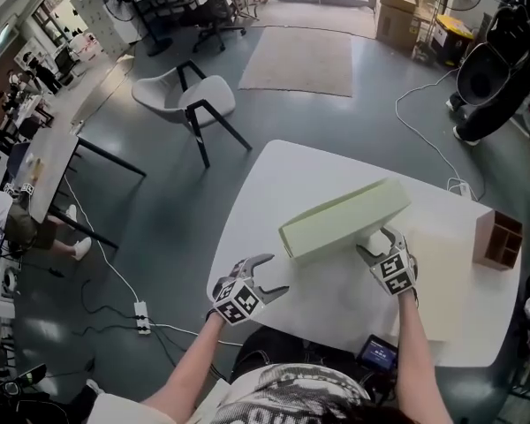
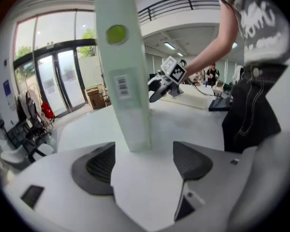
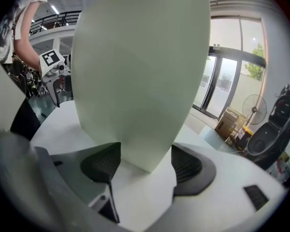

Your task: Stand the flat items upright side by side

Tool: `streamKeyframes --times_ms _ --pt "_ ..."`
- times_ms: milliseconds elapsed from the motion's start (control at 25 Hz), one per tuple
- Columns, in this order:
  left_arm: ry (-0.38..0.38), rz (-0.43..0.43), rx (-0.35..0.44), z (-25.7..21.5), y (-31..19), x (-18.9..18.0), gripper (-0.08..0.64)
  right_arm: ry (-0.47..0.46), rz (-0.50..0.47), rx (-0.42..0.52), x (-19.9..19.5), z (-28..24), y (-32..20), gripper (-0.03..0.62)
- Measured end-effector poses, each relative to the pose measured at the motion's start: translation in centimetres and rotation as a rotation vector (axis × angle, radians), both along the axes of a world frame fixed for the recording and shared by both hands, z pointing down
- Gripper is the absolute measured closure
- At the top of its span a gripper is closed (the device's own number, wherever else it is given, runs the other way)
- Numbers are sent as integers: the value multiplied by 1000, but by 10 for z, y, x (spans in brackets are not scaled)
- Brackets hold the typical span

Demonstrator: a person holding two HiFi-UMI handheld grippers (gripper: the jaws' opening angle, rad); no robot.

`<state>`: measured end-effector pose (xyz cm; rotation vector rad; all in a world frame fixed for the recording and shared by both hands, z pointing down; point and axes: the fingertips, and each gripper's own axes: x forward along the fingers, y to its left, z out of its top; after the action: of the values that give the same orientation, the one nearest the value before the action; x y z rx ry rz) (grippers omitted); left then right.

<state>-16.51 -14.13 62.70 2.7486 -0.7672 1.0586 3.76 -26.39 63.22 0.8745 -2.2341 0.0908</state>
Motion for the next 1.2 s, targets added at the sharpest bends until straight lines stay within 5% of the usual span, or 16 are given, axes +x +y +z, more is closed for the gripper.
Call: streamKeyframes --times_ms 160,400,640,840,1080,1200 --pt "198 -67 -39 -31 -27 -6 192 -28 25 -13 3 -2 0 264" --pt "241 103 -12 -62 -51 32 191 -177 177 -61 9 -18 19 264" --pt "298 117 -39 -63 -45 46 192 -637 320 -170 -33 -65 67 290" --pt "355 94 -67 -66 -37 51 192 -904 413 -228 -62 -91 69 324" --pt "343 82 -37 -64 -23 60 190 -937 450 -224 -64 -98 63 337" --pt "269 134 5 -60 -11 72 190 -958 491 -216 -53 -101 64 377"
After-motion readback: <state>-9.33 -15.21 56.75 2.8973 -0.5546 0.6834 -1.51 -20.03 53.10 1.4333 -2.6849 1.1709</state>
